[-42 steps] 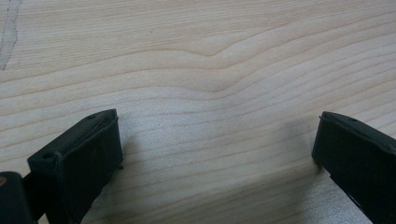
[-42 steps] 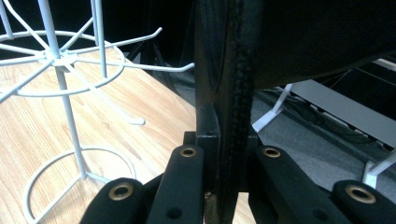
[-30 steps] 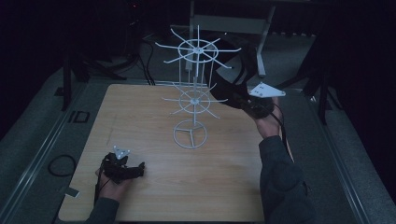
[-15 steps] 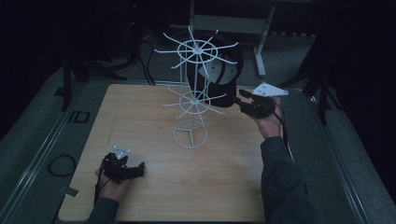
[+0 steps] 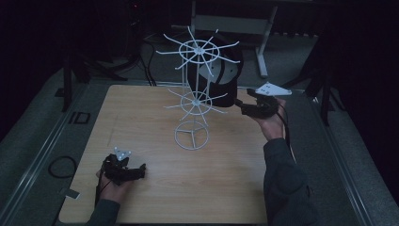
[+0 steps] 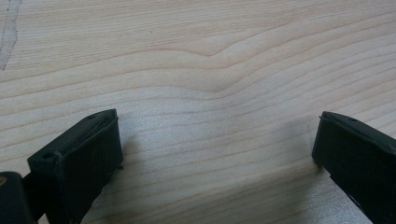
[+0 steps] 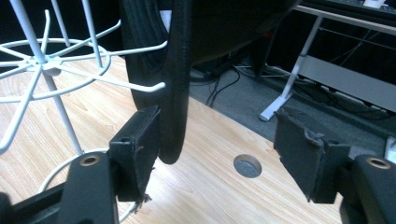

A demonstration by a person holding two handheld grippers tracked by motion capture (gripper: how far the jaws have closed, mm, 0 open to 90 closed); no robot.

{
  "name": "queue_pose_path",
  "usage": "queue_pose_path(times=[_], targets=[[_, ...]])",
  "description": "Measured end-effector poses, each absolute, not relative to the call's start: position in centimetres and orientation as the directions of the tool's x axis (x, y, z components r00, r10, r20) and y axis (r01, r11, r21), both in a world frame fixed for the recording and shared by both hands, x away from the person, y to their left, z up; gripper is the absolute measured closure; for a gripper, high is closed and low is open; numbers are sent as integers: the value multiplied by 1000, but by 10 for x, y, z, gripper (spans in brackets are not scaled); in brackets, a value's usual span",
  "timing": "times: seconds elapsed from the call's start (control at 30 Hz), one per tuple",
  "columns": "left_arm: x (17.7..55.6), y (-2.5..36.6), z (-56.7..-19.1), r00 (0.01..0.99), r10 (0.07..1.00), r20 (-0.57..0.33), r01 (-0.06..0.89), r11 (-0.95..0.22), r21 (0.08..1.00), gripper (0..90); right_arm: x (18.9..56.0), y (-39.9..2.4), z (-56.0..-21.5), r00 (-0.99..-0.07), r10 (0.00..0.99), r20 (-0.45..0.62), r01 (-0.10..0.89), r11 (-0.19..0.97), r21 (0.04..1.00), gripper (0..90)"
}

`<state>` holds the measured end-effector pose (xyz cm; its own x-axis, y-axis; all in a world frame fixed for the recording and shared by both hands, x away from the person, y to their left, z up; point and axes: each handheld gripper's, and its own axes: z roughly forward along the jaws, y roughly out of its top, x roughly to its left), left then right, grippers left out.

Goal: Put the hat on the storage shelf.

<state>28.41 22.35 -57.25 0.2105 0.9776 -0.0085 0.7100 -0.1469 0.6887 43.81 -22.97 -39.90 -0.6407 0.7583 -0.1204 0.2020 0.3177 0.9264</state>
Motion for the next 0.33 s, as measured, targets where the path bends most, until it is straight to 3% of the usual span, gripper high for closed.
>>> queue_pose_path(times=[0.33], targets=[[284, 224, -572, 211, 978, -8, 710, -147, 688, 15, 439, -234, -399, -637, 765, -96, 218, 298, 929, 300]])
